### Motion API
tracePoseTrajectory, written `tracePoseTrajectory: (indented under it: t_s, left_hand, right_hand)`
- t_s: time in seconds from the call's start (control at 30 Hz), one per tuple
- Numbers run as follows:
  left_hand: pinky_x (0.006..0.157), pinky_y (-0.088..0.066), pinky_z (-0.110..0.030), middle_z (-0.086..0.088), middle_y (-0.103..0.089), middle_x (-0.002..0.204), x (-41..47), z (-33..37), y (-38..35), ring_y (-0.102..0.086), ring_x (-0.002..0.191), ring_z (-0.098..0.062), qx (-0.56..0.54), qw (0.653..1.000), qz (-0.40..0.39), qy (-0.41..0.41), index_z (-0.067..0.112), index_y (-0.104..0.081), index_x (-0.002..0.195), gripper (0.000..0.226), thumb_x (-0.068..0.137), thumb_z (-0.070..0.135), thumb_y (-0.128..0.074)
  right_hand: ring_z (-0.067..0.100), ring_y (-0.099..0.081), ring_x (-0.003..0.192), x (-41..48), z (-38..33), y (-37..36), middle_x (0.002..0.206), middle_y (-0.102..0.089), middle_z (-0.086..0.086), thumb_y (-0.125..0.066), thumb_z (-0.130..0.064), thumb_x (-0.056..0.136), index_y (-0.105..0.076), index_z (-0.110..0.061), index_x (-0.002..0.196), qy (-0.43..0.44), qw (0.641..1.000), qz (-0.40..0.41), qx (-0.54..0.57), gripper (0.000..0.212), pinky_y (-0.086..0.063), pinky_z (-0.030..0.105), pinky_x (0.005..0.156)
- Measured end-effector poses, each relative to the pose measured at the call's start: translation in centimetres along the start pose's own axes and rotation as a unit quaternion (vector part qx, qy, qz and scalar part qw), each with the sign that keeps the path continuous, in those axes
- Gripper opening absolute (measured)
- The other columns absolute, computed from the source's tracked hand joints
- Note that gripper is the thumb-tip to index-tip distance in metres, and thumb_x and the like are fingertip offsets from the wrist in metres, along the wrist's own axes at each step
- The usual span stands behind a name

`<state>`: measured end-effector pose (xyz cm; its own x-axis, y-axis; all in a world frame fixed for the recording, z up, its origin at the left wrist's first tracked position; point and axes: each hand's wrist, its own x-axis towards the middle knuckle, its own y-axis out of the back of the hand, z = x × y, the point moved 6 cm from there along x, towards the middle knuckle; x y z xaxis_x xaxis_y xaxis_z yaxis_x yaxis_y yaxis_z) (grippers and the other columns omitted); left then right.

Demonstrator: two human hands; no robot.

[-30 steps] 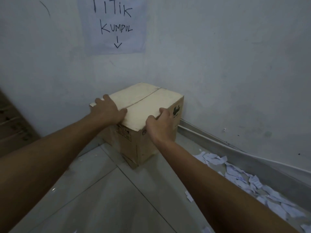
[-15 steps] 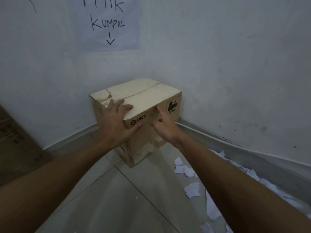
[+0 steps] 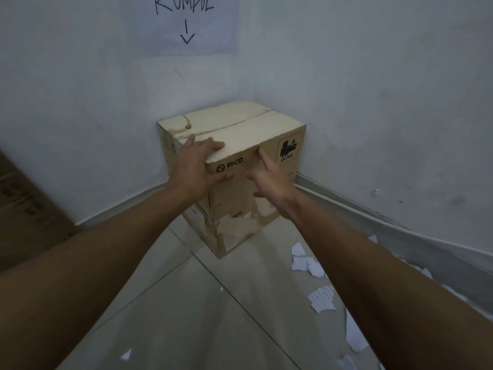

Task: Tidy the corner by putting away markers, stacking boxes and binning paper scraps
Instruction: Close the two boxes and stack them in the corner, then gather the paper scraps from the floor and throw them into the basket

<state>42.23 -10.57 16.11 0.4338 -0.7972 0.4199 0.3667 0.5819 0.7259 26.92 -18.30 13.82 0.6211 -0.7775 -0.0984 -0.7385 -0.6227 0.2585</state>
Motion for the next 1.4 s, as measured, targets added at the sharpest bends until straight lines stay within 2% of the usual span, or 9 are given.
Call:
tracePoseTrajectory:
  t_s: [0.57, 0.7, 0.77, 0.87, 0.97, 1.07, 1.2, 1.27, 1.4]
  left_hand:
    - [0.113, -0.028, -0.040, -0.003, -0.053, 0.142, -0.3, 0.4, 0.1, -0.031, 0.143, -0.027, -0.004, 0.999, 0.035, 0.005, 0.020, -0.057, 0.134, 0.065, 0.076, 0.036, -0.082]
    - [0.114, -0.029, -0.045, -0.004, -0.054, 0.141, -0.3, 0.4, 0.1, -0.031, 0.142, -0.031, 0.007, 1.000, 0.028, 0.000, 0.020, -0.057, 0.133, 0.062, 0.077, 0.037, -0.080]
    - [0.114, -0.030, -0.047, -0.006, -0.054, 0.140, -0.5, 0.9, 0.1, -0.033, 0.141, -0.032, 0.036, 0.999, 0.034, -0.014, 0.020, -0.057, 0.131, 0.059, 0.080, 0.040, -0.076]
    - [0.100, -0.032, -0.051, -0.005, -0.047, 0.143, -1.8, 3.2, 0.2, -0.033, 0.137, -0.028, 0.151, 0.983, 0.092, -0.048, 0.023, -0.059, 0.126, 0.049, 0.082, 0.041, -0.070]
    - [0.088, -0.030, -0.044, -0.002, -0.053, 0.136, -3.3, 6.5, -0.5, -0.042, 0.126, -0.027, 0.184, 0.964, 0.135, -0.133, 0.024, -0.066, 0.113, 0.032, 0.082, 0.032, -0.064]
    - [0.080, -0.032, -0.037, 0.003, -0.064, 0.110, -4.5, 9.0, -2.6, -0.052, 0.104, -0.022, 0.156, 0.965, 0.105, -0.181, 0.024, -0.069, 0.099, 0.019, 0.088, 0.033, -0.057]
    - [0.073, -0.042, -0.034, 0.006, -0.068, 0.091, -5.9, 11.0, -6.1, -0.056, 0.086, -0.016, 0.063, 0.984, 0.057, -0.159, 0.023, -0.068, 0.094, 0.013, 0.089, 0.029, -0.058]
    - [0.073, -0.045, -0.034, 0.007, -0.068, 0.091, -6.5, 11.1, -8.6, -0.056, 0.086, -0.015, 0.019, 0.992, 0.020, -0.123, 0.023, -0.069, 0.093, 0.011, 0.089, 0.027, -0.060]
    - [0.079, -0.049, -0.035, 0.004, -0.069, 0.099, -8.5, 10.5, -13.8, -0.059, 0.095, -0.018, -0.022, 0.996, -0.048, -0.077, 0.021, -0.070, 0.095, 0.011, 0.088, 0.021, -0.062]
  right_hand:
    - [0.016, -0.042, 0.135, 0.4, 0.5, 0.2, 0.156, -0.036, -0.005, -0.057, -0.016, 0.094, -0.015, -0.030, 0.159, 0.027, 1.000, 0.002, 0.001, 0.079, -0.040, 0.046, 0.112]
    - [0.016, -0.047, 0.130, 0.0, 0.3, 0.3, 0.153, -0.040, -0.004, -0.057, -0.016, 0.093, -0.018, -0.030, 0.158, 0.029, 1.000, 0.005, -0.006, 0.078, -0.043, 0.045, 0.110]
    - [0.013, -0.049, 0.124, -0.3, 0.3, 0.5, 0.147, -0.046, -0.007, -0.056, -0.013, 0.095, -0.021, -0.028, 0.158, 0.033, 0.999, 0.003, -0.010, 0.074, -0.047, 0.035, 0.105]
    - [0.005, -0.054, 0.106, -1.3, 0.3, 1.2, 0.118, -0.051, -0.020, -0.053, -0.011, 0.098, -0.032, -0.023, 0.154, 0.054, 0.998, 0.002, -0.029, 0.061, -0.040, 0.009, 0.074]
    - [0.006, -0.053, 0.106, -1.8, 1.1, 2.1, 0.127, -0.056, -0.011, -0.053, -0.012, 0.099, -0.046, -0.016, 0.144, 0.055, 0.997, 0.030, -0.048, 0.046, -0.041, 0.015, 0.081]
    - [0.015, -0.066, 0.093, -2.7, 2.7, 3.9, 0.106, -0.071, 0.001, -0.049, -0.010, 0.100, -0.067, -0.011, 0.119, 0.053, 0.995, 0.075, -0.024, 0.026, -0.049, 0.023, 0.073]
    - [0.008, -0.065, 0.065, -5.5, 4.6, 6.4, 0.081, -0.071, -0.001, -0.048, -0.006, 0.101, -0.071, -0.016, 0.096, 0.069, 0.991, 0.108, -0.032, 0.026, -0.046, 0.013, 0.051]
    - [0.008, -0.064, 0.064, -6.5, 6.5, 7.8, 0.081, -0.071, 0.002, -0.048, -0.006, 0.100, -0.070, -0.018, 0.094, 0.059, 0.990, 0.116, -0.052, 0.026, -0.046, 0.013, 0.052]
    - [0.006, -0.067, 0.072, -7.6, 11.9, 10.7, 0.085, -0.074, 0.000, -0.050, -0.010, 0.098, -0.071, -0.019, 0.097, 0.017, 0.986, 0.125, -0.110, 0.023, -0.056, 0.027, 0.074]
